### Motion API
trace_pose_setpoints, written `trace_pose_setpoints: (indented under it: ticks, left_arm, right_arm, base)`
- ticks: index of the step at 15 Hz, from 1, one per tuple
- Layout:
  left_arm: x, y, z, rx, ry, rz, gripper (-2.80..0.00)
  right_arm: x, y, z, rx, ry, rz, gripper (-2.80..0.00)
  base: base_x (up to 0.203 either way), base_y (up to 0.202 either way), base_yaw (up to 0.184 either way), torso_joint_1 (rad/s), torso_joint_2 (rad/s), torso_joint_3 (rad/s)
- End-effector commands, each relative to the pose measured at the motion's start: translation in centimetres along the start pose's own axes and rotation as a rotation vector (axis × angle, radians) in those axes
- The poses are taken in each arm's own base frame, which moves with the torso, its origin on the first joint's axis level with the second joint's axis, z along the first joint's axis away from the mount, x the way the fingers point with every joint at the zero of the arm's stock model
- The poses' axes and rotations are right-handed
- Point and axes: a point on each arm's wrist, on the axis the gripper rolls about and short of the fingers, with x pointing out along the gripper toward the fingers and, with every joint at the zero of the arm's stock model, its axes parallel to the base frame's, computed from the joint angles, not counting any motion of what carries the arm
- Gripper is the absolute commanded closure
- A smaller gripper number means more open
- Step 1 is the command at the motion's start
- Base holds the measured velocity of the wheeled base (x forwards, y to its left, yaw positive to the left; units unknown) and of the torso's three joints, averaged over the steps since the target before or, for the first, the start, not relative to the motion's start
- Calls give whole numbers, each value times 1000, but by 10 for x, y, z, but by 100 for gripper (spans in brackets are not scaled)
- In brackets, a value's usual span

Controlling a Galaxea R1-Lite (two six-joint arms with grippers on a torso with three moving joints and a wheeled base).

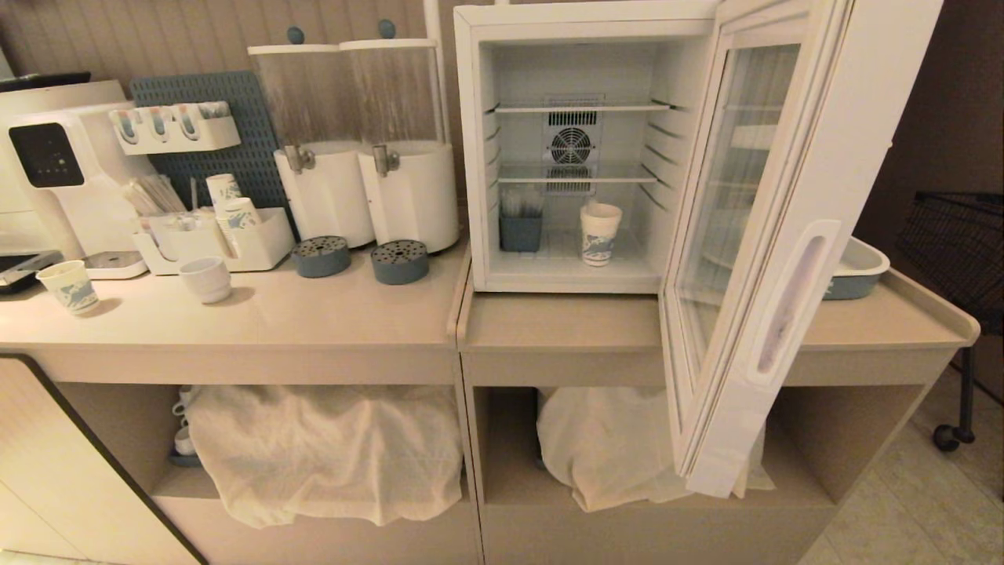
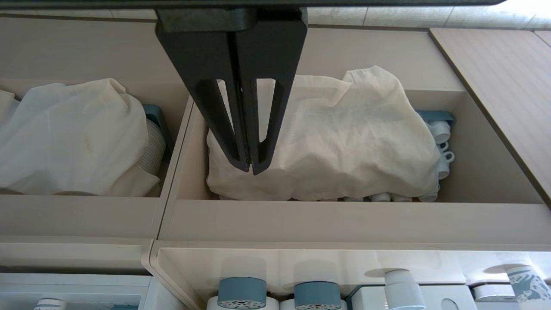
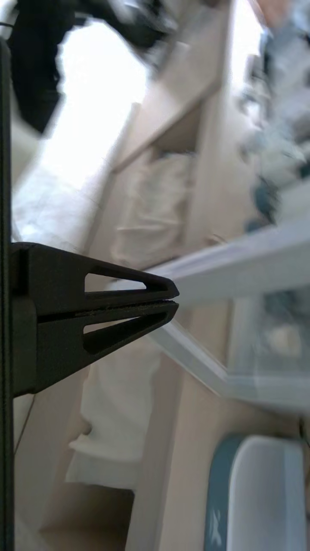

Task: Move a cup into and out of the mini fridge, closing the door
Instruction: Close the freezer door

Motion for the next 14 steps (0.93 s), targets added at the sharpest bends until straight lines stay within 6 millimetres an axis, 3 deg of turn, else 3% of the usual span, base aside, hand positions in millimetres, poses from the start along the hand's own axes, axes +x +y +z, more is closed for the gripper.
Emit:
trace_pose_setpoints:
  ticks: [1,4,8,12,14]
  left_arm:
    - [1,0,-6,-1,20,1,0]
    - [1,0,-6,-1,19,1,0]
    - [1,0,-6,-1,19,1,0]
    - [1,0,-5,-2,19,1,0]
    - [1,0,-6,-2,19,1,0]
  right_arm:
    - [36,12,10,19,43,-67,0]
    - [43,11,12,137,9,-179,0]
    - [73,-2,-20,276,73,-440,0]
    - [110,-21,-50,221,264,-305,0]
    - [127,-56,-57,210,278,-215,0]
  base:
    - [0,0,0,0,0,0]
    - [0,0,0,0,0,0]
    - [0,0,0,0,0,0]
    - [0,0,0,0,0,0]
    - [0,0,0,0,0,0]
